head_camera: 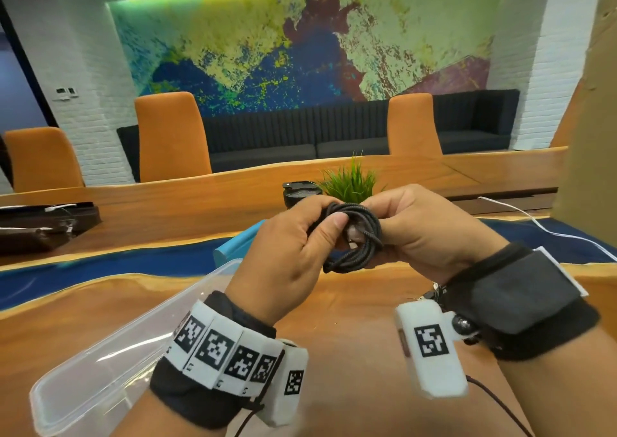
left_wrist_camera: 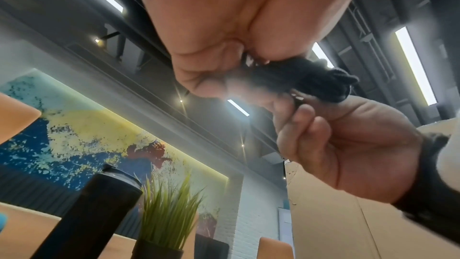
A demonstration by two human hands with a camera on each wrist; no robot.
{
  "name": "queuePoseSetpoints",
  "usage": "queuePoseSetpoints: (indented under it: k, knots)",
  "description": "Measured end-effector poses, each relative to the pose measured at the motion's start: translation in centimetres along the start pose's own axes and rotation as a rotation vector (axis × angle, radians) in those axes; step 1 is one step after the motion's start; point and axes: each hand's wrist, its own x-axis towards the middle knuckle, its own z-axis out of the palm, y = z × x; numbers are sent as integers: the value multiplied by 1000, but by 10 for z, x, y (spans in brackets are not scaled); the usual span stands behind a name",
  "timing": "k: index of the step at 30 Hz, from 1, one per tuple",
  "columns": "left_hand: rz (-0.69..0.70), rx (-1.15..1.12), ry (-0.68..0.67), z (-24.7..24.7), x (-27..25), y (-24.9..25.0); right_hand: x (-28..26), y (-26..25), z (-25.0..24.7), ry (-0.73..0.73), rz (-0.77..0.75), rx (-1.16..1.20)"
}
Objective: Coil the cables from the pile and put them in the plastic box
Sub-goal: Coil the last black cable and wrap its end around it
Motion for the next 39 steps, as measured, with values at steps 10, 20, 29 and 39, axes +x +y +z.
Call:
queuePoseSetpoints:
  k: [10,20,29,39]
  knots:
    - [46,223,255,-1,2,2,-8,-14,6,-133,73,202]
    - [-195,140,-29,-28,1,15,-2,-11,25,150,-66,-507]
    - [-216,-58,-49,-7,2,2,-7,-19,10,143,-110,-468]
    - [-484,-1354,13,15,2,1,3,-4,10,106,-146,299]
